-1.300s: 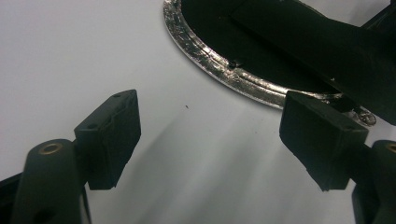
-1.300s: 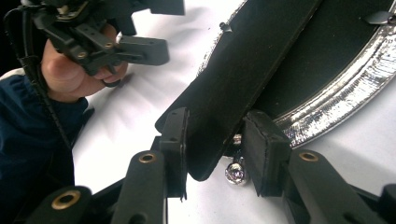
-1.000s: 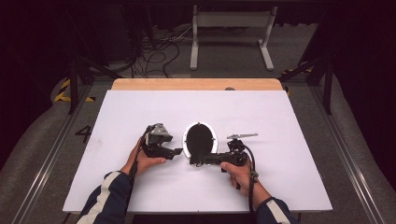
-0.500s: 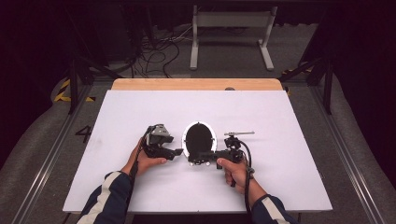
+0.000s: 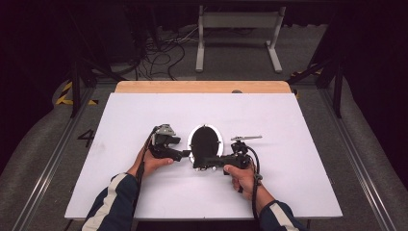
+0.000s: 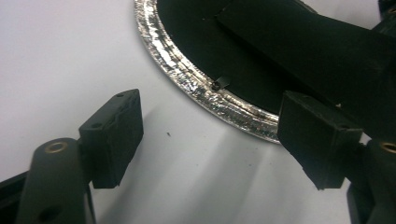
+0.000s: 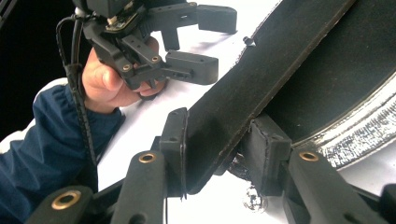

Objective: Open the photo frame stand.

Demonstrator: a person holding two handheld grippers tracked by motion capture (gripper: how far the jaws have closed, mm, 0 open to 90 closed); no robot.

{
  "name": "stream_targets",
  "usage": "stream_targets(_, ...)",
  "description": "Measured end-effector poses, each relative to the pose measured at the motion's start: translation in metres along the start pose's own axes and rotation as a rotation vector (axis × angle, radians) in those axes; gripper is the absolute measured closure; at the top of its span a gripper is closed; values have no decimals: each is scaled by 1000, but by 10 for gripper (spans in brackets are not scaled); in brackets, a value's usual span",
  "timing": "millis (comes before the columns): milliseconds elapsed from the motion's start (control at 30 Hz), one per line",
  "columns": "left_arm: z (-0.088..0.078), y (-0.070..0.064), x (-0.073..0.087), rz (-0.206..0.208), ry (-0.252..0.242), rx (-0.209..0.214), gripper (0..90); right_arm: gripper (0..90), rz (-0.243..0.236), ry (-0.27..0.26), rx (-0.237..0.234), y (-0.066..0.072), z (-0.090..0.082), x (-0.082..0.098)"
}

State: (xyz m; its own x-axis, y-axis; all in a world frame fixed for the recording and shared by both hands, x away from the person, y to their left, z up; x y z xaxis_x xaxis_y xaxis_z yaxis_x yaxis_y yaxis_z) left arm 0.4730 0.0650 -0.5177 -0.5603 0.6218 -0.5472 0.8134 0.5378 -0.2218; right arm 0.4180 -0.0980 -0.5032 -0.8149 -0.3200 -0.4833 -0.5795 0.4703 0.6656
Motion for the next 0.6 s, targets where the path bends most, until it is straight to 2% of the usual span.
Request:
stream_targets(67,0,2,-2,-1,-3,11,209,629,-21,2,2,0,0,-1)
stream_targets(100,1,2,-4,-25,-15,29,201,629,-31,2,1,0,0,-1)
stream_targets(133,1,2,-4,-25,-9,31,191,630,-53,1,9,1,0,-1)
stream_targets(167,1,2,-4,-25,-9,31,183,630,-53,1,9,1,0,-1)
stream_targets(267,2,-1,-6,-30,-14,79,162,633,-83,3,20,2,0,0)
stream_targets(567,4,-7,-8,-26,-18,142,150,638,-189,8,54,7,-1,1)
stream_targets(600,4,-8,-8,-43,-24,152,151,637,-197,7,57,8,-1,1)
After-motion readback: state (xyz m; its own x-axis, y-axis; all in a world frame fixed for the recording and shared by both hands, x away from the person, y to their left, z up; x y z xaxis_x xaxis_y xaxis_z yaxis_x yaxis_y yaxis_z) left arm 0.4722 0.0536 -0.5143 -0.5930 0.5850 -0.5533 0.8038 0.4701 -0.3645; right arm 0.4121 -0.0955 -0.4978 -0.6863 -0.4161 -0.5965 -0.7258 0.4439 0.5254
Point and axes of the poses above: each handheld gripper's, and its own axes: z roughly forward along the jaws, x roughly out of its underside, y roughly to its left, the point moved 8 cm from there along z, roughly forward along the jaws, and after that the axes turned 15 degrees about y, right-handed, at the moved point
